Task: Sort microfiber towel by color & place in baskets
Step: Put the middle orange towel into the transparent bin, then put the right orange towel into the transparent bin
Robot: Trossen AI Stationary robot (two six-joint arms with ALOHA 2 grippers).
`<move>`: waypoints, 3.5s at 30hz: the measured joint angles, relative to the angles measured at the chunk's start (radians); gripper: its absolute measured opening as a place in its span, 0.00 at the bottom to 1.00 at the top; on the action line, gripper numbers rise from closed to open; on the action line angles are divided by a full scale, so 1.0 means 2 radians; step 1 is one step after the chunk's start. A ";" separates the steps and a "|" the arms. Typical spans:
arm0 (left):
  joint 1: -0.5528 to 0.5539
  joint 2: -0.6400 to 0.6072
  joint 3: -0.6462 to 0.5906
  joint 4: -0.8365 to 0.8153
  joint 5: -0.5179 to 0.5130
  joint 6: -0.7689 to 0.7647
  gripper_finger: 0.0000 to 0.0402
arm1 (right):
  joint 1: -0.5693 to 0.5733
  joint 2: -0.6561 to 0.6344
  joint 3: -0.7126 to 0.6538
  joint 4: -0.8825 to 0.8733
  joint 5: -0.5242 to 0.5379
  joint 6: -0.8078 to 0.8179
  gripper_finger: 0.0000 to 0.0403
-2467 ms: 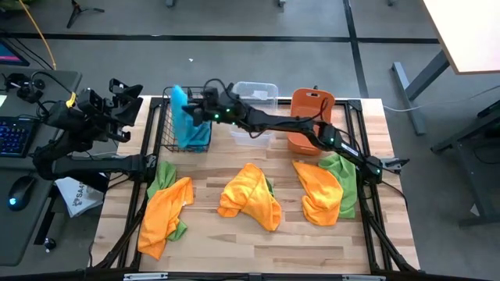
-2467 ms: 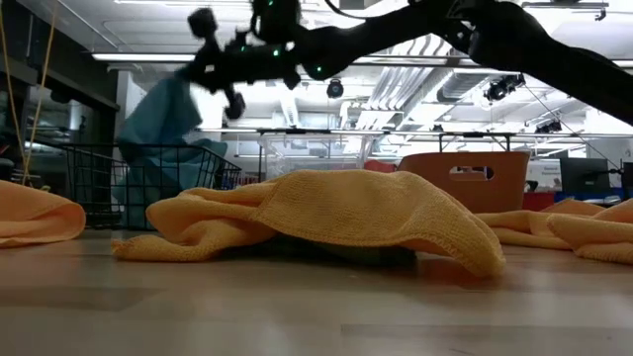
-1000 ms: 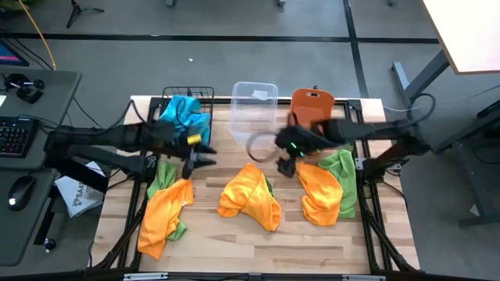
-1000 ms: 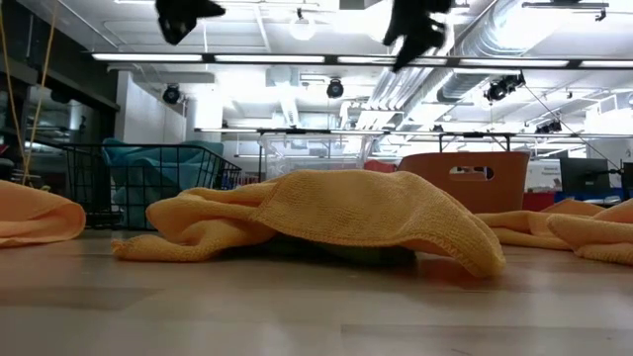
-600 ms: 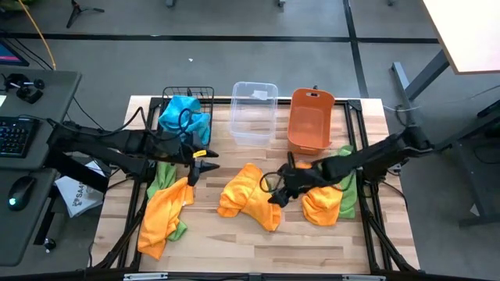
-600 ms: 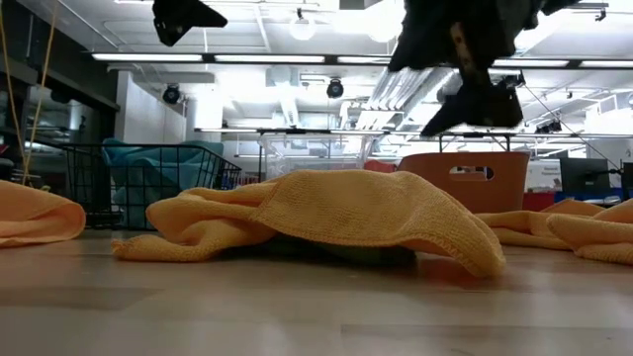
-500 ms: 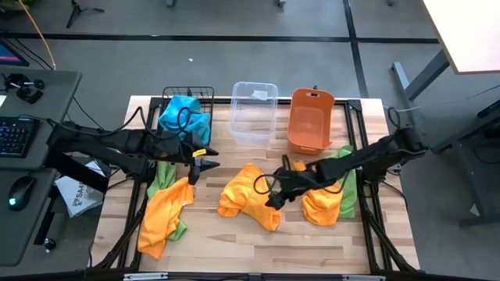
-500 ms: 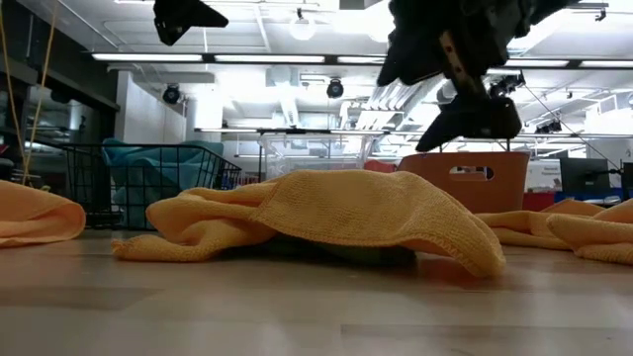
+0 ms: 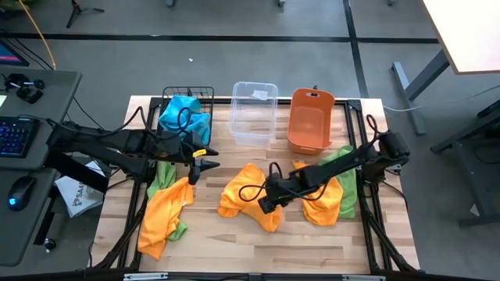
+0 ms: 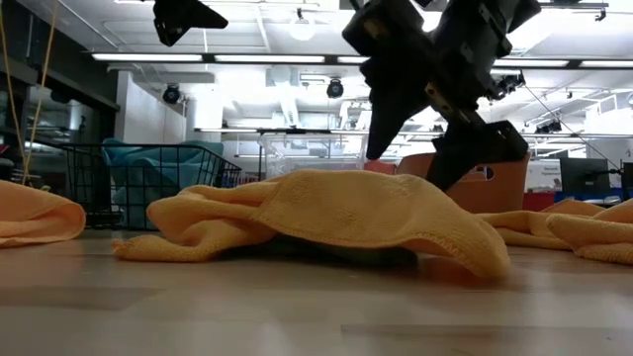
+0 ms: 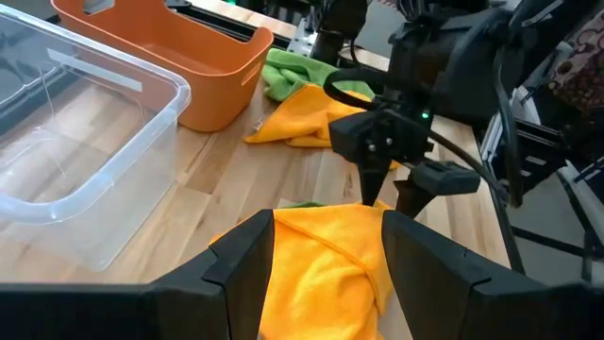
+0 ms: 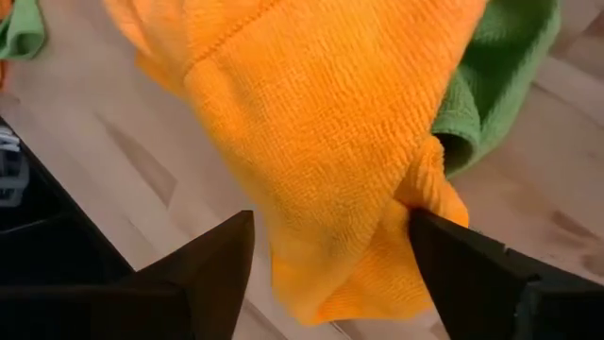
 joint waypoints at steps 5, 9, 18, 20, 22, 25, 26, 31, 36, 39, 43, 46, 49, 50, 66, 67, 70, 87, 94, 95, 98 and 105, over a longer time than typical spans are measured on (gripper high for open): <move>0.000 0.000 0.000 0.000 0.000 0.006 0.46 | 0.001 0.005 0.000 0.028 0.013 0.003 0.54; 0.000 0.000 0.000 0.000 -0.001 0.009 0.46 | 0.001 0.005 0.001 0.025 0.025 -0.011 0.29; 0.000 -0.078 0.000 0.023 0.009 0.008 0.46 | -0.004 -0.046 0.094 -0.096 0.009 -0.164 0.01; 0.000 -0.108 0.000 0.040 -0.016 0.014 0.46 | -0.008 -0.068 0.136 -0.121 0.008 -0.238 0.01; 0.000 -0.136 0.001 0.066 -0.042 0.027 0.46 | -0.013 -0.089 0.183 -0.138 0.014 -0.311 0.01; 0.000 -0.170 0.001 0.102 -0.072 0.049 0.46 | -0.021 -0.108 0.255 -0.138 0.027 -0.418 0.01; 0.000 -0.179 0.001 0.112 -0.078 0.055 0.46 | -0.024 -0.111 0.278 -0.139 0.039 -0.448 0.01; 0.000 -0.207 0.001 0.146 -0.079 0.070 0.46 | -0.057 -0.110 0.373 -0.152 0.182 -0.555 0.00; 0.000 -0.209 0.001 0.146 -0.079 0.070 0.46 | -0.139 -0.108 0.384 -0.154 0.252 -0.605 0.00; 0.000 -0.203 0.001 0.148 -0.078 0.065 0.46 | -0.201 -0.107 0.360 -0.152 0.249 -0.616 0.00; 0.000 -0.200 0.001 0.150 -0.062 0.061 0.46 | -0.277 -0.099 0.305 -0.143 0.223 -0.603 0.00; 0.000 -0.200 0.001 0.150 -0.062 0.065 0.46 | -0.314 -0.094 0.250 -0.086 0.147 -0.573 0.00; 0.000 -0.199 0.001 0.150 -0.068 0.076 0.46 | -0.327 -0.083 0.205 -0.005 0.092 -0.554 0.00; 0.000 -0.199 0.001 0.150 -0.070 0.078 0.46 | -0.328 -0.077 0.197 0.012 0.087 -0.554 0.00; 0.000 -0.199 0.000 0.148 -0.106 0.079 0.46 | -0.333 0.009 0.203 -0.021 0.100 -0.528 0.02; 0.000 -0.199 0.000 0.145 -0.110 0.079 0.46 | -0.332 0.008 0.203 -0.019 0.088 -0.523 0.03; 0.000 -0.199 0.000 0.141 -0.117 0.079 0.46 | -0.330 0.007 0.204 -0.017 0.055 -0.517 0.13; 0.000 -0.199 0.000 0.112 -0.132 0.087 0.46 | -0.320 -0.006 0.345 -0.266 -0.010 -0.618 0.76; 0.000 -0.199 0.000 0.094 -0.133 0.087 0.46 | -0.222 -0.027 0.352 -0.472 -0.050 -0.594 0.77; 0.000 -0.199 0.000 0.091 -0.133 0.087 0.46 | -0.199 -0.034 0.335 -0.479 -0.044 -0.581 0.77; 0.000 -0.198 0.000 0.087 -0.137 0.078 0.46 | -0.126 -0.061 0.260 -0.467 -0.028 -0.516 0.77; 0.000 -0.195 0.000 0.089 -0.157 0.078 0.46 | 0.027 -0.129 0.042 -0.426 0.008 -0.272 0.77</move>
